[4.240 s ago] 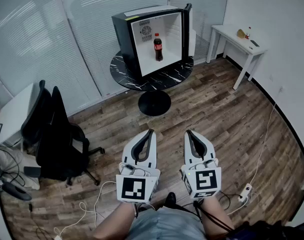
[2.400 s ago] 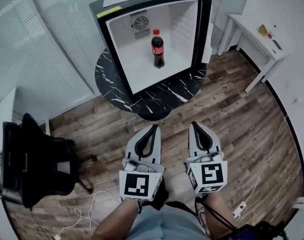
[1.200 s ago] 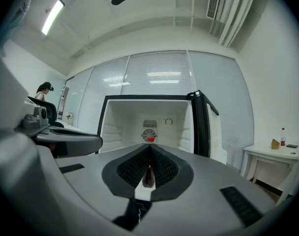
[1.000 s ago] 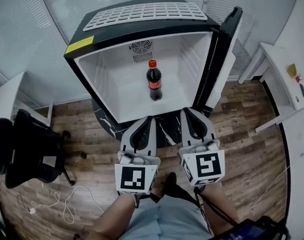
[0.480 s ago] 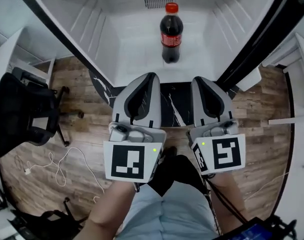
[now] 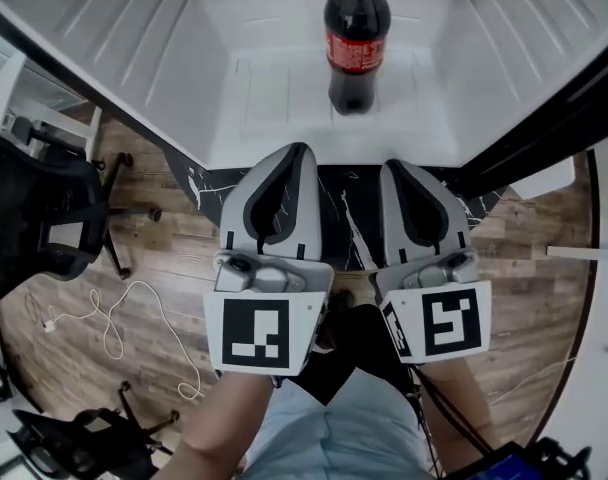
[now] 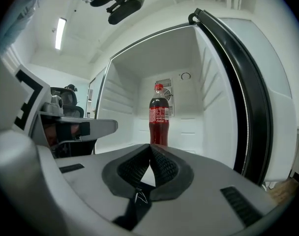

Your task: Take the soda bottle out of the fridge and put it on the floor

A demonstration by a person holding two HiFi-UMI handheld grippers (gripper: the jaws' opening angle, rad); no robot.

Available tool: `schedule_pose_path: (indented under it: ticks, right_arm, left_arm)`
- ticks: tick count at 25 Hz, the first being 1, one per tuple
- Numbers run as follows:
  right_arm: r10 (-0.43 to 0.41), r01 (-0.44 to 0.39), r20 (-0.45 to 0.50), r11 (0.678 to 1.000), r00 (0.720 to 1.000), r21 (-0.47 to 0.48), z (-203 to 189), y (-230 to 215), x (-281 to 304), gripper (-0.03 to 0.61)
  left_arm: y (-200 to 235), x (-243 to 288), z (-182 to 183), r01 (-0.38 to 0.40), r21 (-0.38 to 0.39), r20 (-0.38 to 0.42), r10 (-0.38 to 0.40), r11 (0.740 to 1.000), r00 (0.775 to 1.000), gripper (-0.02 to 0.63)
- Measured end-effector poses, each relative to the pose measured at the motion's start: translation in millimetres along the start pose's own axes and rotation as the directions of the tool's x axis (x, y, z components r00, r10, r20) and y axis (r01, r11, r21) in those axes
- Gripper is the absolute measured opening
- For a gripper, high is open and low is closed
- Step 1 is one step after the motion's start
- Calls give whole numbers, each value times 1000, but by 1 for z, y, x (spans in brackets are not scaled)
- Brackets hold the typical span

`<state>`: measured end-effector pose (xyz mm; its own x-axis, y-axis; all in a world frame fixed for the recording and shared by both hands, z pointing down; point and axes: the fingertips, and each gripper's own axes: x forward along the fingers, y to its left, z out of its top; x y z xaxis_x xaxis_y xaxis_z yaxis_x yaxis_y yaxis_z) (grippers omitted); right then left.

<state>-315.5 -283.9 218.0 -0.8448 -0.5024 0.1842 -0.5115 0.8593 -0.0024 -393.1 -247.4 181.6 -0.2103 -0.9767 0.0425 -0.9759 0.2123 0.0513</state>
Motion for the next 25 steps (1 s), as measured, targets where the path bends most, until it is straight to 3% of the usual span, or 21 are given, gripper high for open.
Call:
schedule_pose_path:
  ticks: [1, 2, 4, 5, 25]
  right_arm:
    - [12, -12, 6, 1000, 1000, 8, 1, 0, 1, 16]
    - [29, -29, 10, 999, 1000, 18, 3, 1, 3, 59]
    - [60, -60, 4, 998, 998, 27, 8, 2, 6, 240]
    - [67, -66, -1, 997, 998, 24, 12, 1, 8, 268]
    - [34, -36, -32, 997, 999, -70, 79, -17, 61, 345]
  left_arm:
    - [0, 3, -1, -2, 2, 2, 2, 1000, 1000, 11]
    - [1, 6, -2, -5, 3, 2, 5, 1000, 1000, 12]
    - [2, 10, -1, -12, -1, 0, 12, 1000, 1000, 12]
    - [3, 11, 0, -16, -3, -2, 16, 1000, 1000, 11]
    - [23, 36, 19, -19, -41, -17, 18, 999, 1000, 11]
